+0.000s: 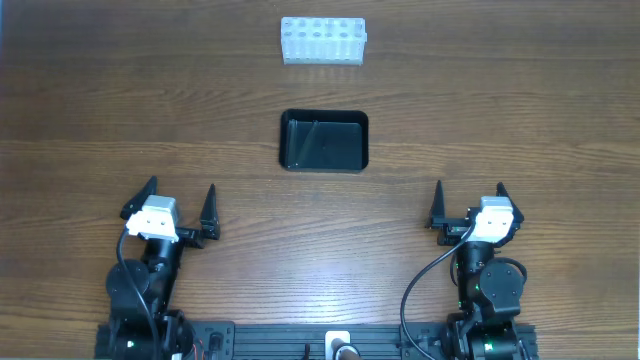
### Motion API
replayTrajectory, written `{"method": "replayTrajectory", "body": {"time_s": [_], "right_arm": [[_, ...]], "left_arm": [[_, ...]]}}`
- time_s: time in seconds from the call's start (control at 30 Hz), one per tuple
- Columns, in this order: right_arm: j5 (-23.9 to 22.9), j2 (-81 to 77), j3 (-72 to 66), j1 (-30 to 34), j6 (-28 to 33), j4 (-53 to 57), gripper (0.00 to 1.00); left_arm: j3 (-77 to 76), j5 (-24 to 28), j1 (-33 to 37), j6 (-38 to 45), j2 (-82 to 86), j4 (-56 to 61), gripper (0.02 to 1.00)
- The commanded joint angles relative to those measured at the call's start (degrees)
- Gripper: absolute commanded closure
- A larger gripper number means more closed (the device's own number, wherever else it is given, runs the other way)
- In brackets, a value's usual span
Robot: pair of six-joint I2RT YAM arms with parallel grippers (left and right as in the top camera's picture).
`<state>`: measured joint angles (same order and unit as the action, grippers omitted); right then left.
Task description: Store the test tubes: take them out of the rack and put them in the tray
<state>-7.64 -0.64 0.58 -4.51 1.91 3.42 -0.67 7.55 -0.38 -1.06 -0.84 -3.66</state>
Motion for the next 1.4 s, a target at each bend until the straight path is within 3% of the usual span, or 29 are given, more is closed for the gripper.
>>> {"method": "replayTrajectory", "body": {"time_s": [0.03,1.0,1.17,1.4], "right_arm": [[-0.8,0.2,-0.3,0.3,-0.1,0.2,0.007],[0.3,-0.7,-0.3,0.3,-0.2,-2.2,0.007],[1.2,-10.5,2.4,0.3,-2.6,-14.0,0.009],[8.2,-34.9,15.3,0.3,-2.5,-21.6,0.009]], "left_arm": [[0.3,0.9,0.3,0.8,0.6,0.0,0.018],[0.3,0.9,0.3,0.8,0.6,0.0,0.02],[0.3,0.9,0.3,0.8,0.6,0.0,0.018],[0.3,0.9,0.3,0.8,0.6,0.0,0.02]]}}
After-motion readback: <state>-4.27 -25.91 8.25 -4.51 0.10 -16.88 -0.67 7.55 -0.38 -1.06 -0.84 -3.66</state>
